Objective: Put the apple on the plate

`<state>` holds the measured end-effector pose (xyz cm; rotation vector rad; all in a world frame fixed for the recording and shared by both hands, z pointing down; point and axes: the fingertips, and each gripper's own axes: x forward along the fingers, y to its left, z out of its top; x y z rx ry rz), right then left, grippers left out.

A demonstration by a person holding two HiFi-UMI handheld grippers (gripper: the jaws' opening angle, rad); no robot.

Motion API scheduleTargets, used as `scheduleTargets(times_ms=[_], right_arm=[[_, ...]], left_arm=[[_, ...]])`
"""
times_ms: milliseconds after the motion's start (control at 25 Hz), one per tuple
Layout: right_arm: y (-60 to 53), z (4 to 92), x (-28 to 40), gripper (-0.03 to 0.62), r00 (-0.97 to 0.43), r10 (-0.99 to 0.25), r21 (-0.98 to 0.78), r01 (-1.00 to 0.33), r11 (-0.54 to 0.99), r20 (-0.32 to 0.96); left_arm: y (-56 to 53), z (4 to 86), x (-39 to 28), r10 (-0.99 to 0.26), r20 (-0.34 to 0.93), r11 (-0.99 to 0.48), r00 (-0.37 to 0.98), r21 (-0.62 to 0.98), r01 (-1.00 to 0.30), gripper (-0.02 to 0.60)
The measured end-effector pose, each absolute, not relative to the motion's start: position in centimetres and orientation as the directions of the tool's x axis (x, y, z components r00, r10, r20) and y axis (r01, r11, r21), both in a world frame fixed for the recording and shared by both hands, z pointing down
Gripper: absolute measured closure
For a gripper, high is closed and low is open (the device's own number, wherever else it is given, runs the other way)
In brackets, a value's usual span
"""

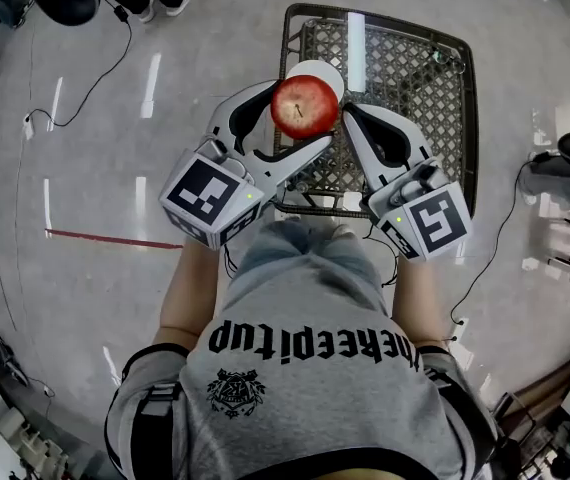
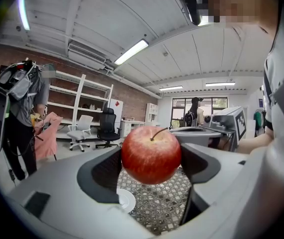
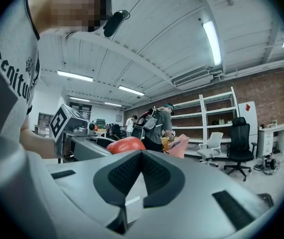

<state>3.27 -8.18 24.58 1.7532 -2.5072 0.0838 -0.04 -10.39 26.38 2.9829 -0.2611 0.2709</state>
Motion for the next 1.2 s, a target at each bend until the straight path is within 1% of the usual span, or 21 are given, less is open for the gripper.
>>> scheduleTargets(times_ms=[320,520,800,1200], right_arm=[[-7.5,24.1,3.6,0.599,-0.282,-0.952,0.008,-0.958,0.285,0.117],[-7.1,23.9,4.6,0.599,-0.269,-0.955,0.01,-0.962,0.272,0.128],[-8.4,24.8,5.3,0.599,-0.324,-0.937,0.005,-0.945,0.328,0.129],[-10.1,24.6,6.5,0.599,-0.433,-0.891,-0.002,-0.899,0.437,0.134]], left_arm=[[-10.3,26.6,0.3,-0.116,0.196,-0.982,0.974,0.127,-0.142,0.175],[-10.1,26.4,1.0,-0.113,0.191,-0.981,0.975,0.137,-0.141,0.175],[-10.8,27.5,1.6,-0.165,0.206,-0.97,0.965,0.142,-0.196,0.175],[-12.3,27.1,2.4,-0.283,0.206,-0.937,0.937,0.148,-0.316,0.175]])
